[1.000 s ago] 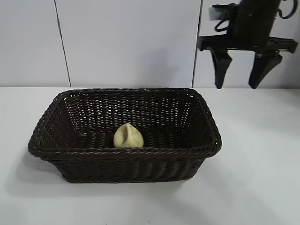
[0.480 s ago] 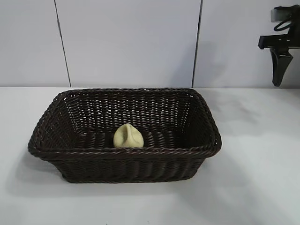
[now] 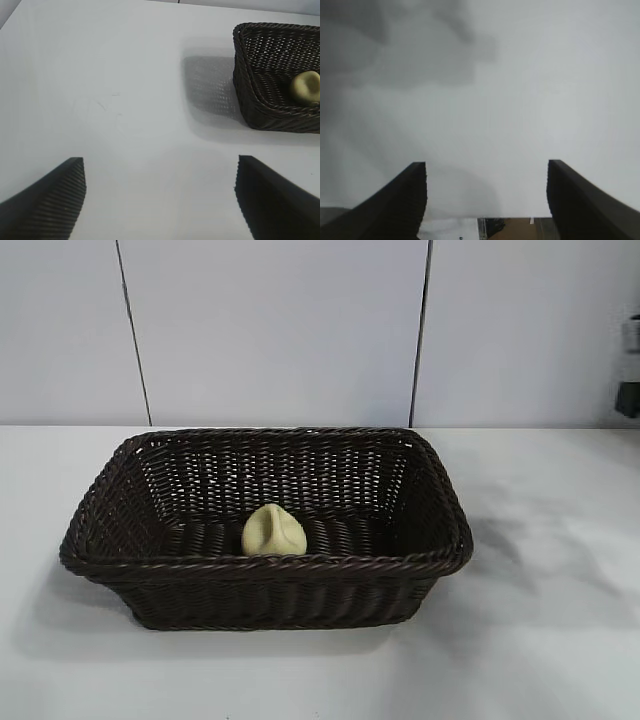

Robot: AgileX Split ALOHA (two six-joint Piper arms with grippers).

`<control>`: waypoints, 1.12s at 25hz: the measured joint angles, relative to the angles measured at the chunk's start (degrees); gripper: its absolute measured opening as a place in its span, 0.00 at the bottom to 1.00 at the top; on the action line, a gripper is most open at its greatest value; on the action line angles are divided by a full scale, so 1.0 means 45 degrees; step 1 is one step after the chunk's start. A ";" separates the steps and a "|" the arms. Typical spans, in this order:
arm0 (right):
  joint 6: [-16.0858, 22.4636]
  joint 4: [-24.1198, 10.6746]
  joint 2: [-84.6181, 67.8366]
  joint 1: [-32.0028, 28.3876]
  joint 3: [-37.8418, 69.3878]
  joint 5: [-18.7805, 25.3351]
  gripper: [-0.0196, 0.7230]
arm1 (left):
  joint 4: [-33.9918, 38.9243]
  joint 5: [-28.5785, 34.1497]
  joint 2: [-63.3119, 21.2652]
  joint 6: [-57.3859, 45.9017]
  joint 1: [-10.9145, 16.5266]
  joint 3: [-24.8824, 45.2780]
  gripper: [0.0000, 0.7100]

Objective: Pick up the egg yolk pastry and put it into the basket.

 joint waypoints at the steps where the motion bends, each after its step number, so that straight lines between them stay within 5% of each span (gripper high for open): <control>1: -0.0015 0.0059 -0.0663 0.0000 0.0642 -0.0062 0.69 | 0.0000 0.0000 0.0000 0.0000 0.0000 0.0000 0.84; 11: -0.0025 0.0148 -0.7617 0.0000 0.5780 -0.2034 0.69 | 0.0000 0.0000 0.0000 -0.0005 0.0000 0.0000 0.84; 28: -0.0167 0.0148 -1.5988 0.0000 0.8173 -0.1932 0.69 | 0.0000 0.0000 0.0000 -0.0005 0.0000 0.0000 0.84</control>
